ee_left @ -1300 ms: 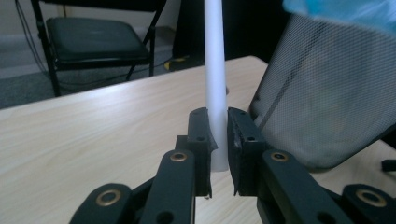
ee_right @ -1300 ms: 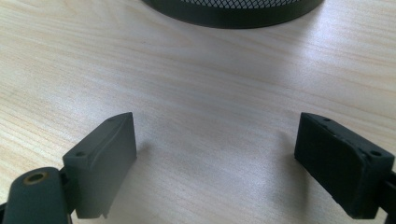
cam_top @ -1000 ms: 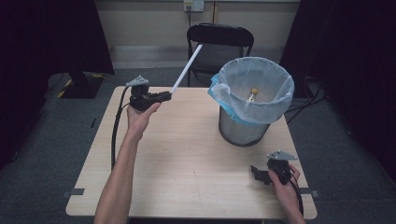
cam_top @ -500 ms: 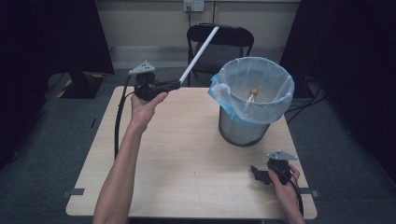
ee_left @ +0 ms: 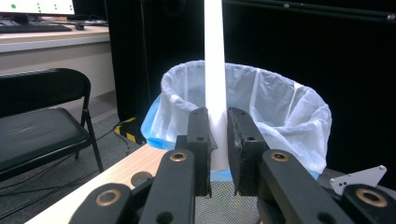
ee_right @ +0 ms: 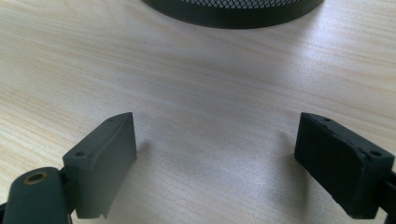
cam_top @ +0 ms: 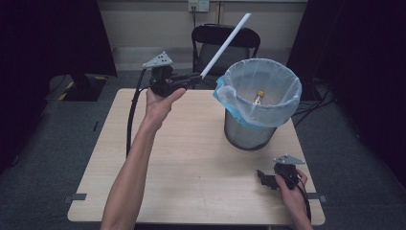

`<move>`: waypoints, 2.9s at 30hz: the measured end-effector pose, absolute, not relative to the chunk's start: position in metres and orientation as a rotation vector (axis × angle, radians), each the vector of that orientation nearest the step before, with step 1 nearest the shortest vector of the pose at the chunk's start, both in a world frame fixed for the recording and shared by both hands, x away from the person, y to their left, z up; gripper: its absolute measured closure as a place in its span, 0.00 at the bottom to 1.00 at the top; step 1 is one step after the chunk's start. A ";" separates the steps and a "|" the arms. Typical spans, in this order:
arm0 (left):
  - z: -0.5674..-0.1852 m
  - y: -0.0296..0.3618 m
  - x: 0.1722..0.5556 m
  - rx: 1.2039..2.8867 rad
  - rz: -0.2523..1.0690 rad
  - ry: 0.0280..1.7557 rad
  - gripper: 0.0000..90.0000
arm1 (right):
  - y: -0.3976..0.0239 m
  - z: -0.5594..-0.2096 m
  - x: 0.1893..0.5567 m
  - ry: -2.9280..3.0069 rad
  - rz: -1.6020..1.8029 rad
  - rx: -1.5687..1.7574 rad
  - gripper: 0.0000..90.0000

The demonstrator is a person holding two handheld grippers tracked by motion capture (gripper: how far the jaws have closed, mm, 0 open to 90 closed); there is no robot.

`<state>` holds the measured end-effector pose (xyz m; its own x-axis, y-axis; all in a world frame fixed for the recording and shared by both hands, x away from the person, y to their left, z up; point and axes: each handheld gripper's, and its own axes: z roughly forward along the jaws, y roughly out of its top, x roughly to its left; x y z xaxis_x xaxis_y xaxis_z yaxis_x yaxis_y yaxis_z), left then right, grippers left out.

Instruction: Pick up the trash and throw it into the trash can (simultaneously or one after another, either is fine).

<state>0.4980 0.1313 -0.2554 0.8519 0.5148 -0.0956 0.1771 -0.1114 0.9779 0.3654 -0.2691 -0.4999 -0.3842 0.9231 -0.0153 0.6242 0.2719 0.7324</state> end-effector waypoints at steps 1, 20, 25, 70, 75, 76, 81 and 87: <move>-0.255 0.129 0.498 1.682 0.307 0.537 0.89 | -0.269 -0.500 0.365 2.106 0.905 1.394 0.13; -0.245 0.093 0.506 1.666 0.250 0.484 0.89 | -0.269 -0.500 0.365 2.106 0.905 1.394 0.13; -0.244 0.078 0.508 1.673 0.221 0.458 0.89 | -0.269 -0.500 0.365 2.106 0.905 1.394 0.13; -0.242 -0.007 0.532 1.819 0.197 0.474 0.52 | -0.270 -0.500 0.366 2.111 0.909 1.388 0.13; -0.241 -0.002 0.532 1.791 0.215 0.490 0.32 | -0.269 -0.500 0.366 2.111 0.908 1.388 0.13; -0.241 -0.001 0.532 1.776 0.211 0.505 0.26 | -0.269 -0.500 0.366 2.110 0.908 1.388 0.13; -0.242 0.009 0.533 1.771 0.204 0.511 0.19 | -0.270 -0.500 0.366 2.111 0.908 1.387 0.13; -0.244 0.026 0.528 1.762 0.223 0.546 0.18 | -0.270 -0.500 0.366 2.113 0.907 1.385 0.13</move>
<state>0.5280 0.0258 -0.2438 0.8709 0.4725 -0.1354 0.2422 -0.1728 0.9547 0.3656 -0.2697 -0.4999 -0.3918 0.9199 -0.0166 0.6214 0.2779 0.7325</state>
